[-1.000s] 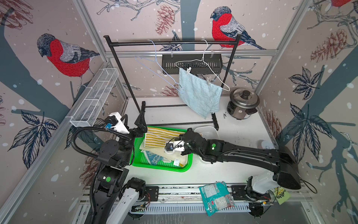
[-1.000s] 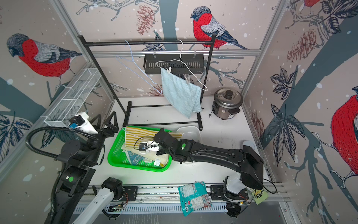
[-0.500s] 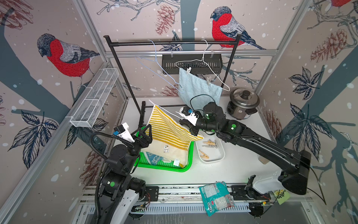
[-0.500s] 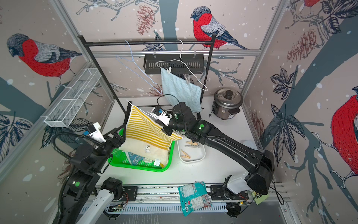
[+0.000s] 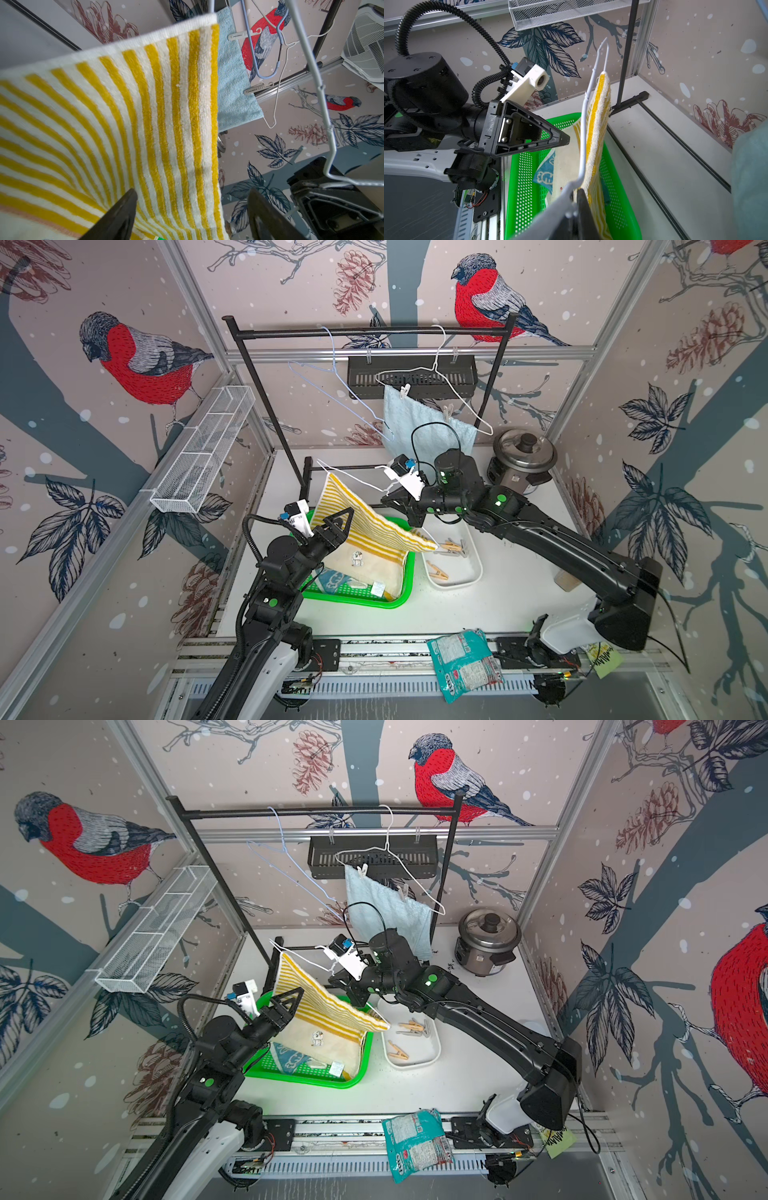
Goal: Remove the clothespins securing towels to the hanger
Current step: Pick up the hanger from the basket, then remove the towel from the hanger.
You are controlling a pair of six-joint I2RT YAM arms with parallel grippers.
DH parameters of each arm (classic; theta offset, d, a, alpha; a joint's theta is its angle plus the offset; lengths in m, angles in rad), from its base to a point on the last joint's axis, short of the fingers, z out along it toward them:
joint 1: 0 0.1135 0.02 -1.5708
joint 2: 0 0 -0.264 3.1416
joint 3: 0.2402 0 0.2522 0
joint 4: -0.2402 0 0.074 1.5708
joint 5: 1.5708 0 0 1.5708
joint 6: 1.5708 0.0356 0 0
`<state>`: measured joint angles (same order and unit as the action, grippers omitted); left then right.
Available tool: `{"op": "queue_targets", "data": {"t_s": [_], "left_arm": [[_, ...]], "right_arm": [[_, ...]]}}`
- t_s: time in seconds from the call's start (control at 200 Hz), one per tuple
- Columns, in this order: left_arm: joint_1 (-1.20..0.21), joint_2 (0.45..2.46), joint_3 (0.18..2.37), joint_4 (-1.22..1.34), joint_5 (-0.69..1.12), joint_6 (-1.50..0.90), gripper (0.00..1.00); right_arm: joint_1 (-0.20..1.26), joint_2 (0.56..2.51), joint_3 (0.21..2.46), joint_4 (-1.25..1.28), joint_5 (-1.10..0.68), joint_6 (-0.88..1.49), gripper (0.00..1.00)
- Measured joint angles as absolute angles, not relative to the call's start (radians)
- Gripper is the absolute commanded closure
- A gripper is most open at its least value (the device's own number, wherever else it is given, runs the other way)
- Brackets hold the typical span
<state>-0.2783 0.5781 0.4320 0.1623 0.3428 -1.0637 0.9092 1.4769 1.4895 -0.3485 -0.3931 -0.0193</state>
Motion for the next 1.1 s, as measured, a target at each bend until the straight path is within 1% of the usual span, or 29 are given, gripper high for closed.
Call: {"op": "queue_targets", "data": {"t_s": [0.15, 0.24, 0.335, 0.36, 0.56, 0.67, 0.785, 0.961, 1.056, 1.096], "left_arm": [[-0.278, 0.685, 0.44, 0.246, 0.425, -1.114, 0.26], [-0.279, 0.735, 0.461, 0.274, 0.461, -1.127, 0.33], [-0.284, 0.77, 0.482, 0.286, 0.477, -1.127, 0.38], [-0.284, 0.776, 0.484, 0.286, 0.48, -1.127, 0.41], [-0.285, 0.788, 0.484, 0.283, 0.492, -1.129, 0.52], [-0.286, 0.786, 0.483, 0.282, 0.492, -1.129, 0.62], [-0.286, 0.786, 0.483, 0.278, 0.488, -1.128, 0.7], [-0.286, 0.789, 0.483, 0.269, 0.472, -1.127, 0.76], [-0.286, 0.792, 0.483, 0.268, 0.471, -1.126, 0.77], [-0.286, 0.793, 0.483, 0.268, 0.471, -1.126, 0.79]], "right_arm": [[0.909, 1.472, 1.473, -0.338, -0.407, 0.002, 1.0], [0.909, 1.471, 1.468, -0.334, -0.411, 0.005, 1.0], [0.909, 1.465, 1.456, -0.328, -0.411, 0.017, 1.0], [0.909, 1.464, 1.453, -0.327, -0.41, 0.022, 1.0], [0.909, 1.459, 1.441, -0.312, -0.409, 0.027, 1.0], [0.908, 1.459, 1.44, -0.312, -0.405, 0.027, 1.0], [0.908, 1.459, 1.439, -0.312, -0.396, 0.027, 1.0], [0.907, 1.458, 1.436, -0.305, -0.395, 0.03, 1.0], [0.905, 1.458, 1.435, -0.305, -0.401, 0.032, 1.0], [0.905, 1.458, 1.434, -0.304, -0.406, 0.035, 1.0]]}}
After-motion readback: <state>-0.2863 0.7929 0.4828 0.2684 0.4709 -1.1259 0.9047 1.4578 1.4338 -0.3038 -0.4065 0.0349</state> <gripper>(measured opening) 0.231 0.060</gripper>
